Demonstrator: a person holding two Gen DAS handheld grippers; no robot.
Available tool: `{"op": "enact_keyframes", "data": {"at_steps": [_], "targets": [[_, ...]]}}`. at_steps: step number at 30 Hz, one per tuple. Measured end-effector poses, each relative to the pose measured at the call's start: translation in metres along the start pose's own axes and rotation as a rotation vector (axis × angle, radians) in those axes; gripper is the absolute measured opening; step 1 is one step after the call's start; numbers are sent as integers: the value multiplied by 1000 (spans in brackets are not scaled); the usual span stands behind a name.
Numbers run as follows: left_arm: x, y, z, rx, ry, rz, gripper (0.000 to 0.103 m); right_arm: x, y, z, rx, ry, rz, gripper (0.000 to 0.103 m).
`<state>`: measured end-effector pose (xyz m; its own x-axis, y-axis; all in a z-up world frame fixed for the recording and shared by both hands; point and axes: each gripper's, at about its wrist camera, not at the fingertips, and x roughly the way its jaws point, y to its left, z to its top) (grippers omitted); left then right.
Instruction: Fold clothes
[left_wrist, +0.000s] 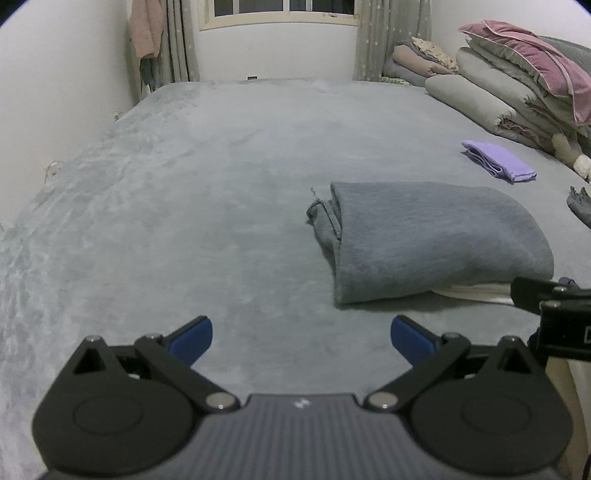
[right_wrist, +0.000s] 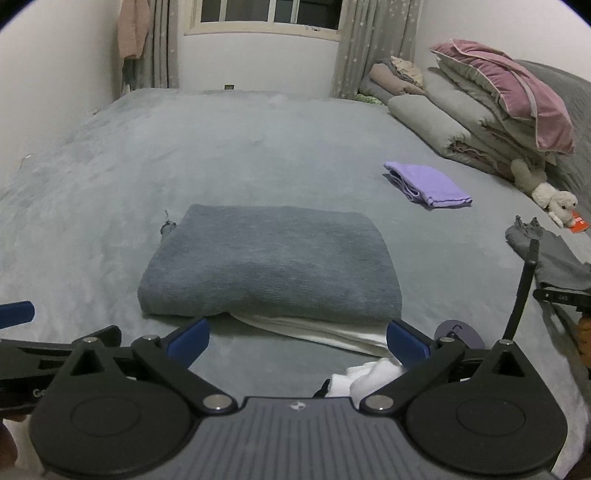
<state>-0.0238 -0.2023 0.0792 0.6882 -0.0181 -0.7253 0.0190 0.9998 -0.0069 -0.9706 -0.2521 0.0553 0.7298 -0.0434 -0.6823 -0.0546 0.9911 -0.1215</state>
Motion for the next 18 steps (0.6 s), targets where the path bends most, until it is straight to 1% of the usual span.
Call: {"op": "enact_keyframes", "data": {"at_steps": [3, 6, 12, 18], "targets": [[4, 0, 1, -23, 8, -5, 103, 6, -1, 4, -17, 12, 14, 103], [8, -1, 2, -37, 21, -9, 103, 12, -2, 8, -28, 26, 10, 103], [15, -2, 2, -55, 59, -7, 103, 17, -7, 8, -18, 38, 34, 103], [15, -5, 0, -46, 61, 0, 103, 21, -8, 8, -23, 47, 49, 103]]}}
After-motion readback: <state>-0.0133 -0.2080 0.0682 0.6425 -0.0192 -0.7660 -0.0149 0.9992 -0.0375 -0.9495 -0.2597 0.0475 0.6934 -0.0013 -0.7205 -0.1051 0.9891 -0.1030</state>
